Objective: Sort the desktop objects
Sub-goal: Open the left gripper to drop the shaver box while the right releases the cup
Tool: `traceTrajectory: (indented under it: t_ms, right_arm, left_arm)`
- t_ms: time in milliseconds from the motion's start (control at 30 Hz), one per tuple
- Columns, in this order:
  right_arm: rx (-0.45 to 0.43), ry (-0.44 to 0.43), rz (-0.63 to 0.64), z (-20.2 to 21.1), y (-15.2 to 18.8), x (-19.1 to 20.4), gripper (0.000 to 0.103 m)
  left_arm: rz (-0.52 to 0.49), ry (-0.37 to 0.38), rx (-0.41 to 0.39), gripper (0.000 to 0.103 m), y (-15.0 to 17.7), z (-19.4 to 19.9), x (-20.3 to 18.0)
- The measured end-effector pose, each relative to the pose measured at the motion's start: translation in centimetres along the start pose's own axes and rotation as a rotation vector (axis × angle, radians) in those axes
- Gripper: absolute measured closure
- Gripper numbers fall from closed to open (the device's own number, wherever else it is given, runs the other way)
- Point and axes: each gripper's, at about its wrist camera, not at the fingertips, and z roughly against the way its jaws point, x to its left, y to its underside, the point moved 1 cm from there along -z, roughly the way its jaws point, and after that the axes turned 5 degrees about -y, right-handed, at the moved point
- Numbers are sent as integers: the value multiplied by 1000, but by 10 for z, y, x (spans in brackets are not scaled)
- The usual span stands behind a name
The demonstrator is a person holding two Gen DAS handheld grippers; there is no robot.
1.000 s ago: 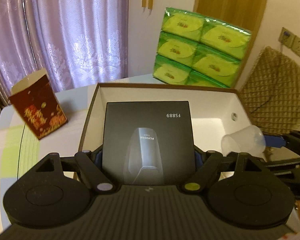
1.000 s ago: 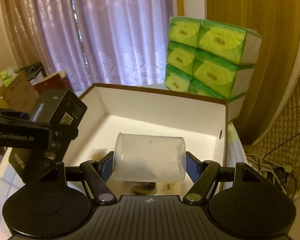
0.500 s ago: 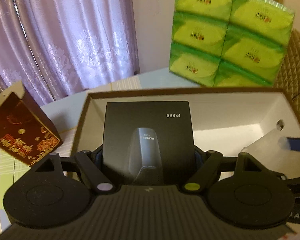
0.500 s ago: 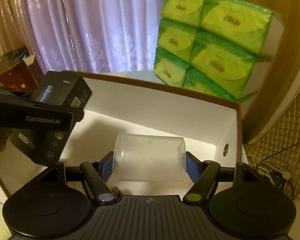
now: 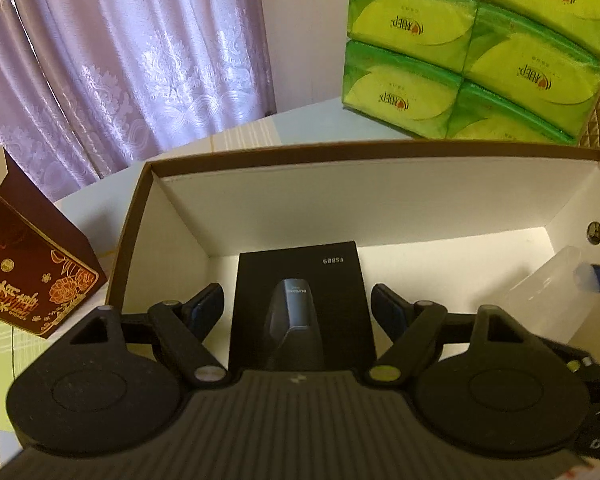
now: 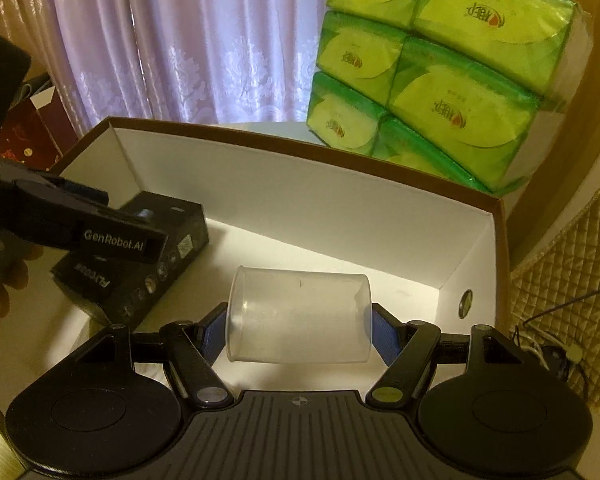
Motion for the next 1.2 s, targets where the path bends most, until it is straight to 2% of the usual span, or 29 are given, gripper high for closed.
traceTrajectory:
  t_ms: [233,467,500,533,600,800,1200]
  right_arm:
    - [9,-6,2,-8,-1,1,34]
    - [-34,-50,-20,-7,-6,0,33]
    - [-48,-45,-21,-5,-7,0,29]
    - [-55,-39,-19,-4,-7,0,16]
    - [-61,-35,-15,0,-5,-1,9]
    - [-14,-50,-9,11,7,-2,2]
    - [4,-51,23,40,29,17,2]
  left_arm:
    - [-15,-5,-7,25,1,3,-1]
    - [-6,-1,0,21,4,6,-1]
    - [-5,1,3,21,6,8,-1]
    - [-4,3,6,20,7,9,-1]
    - [-5,8,6,18,10,13,0]
    - [-15,-1,-3,12,20,28,4]
    - [-1,-25,-21,6,39,64,2]
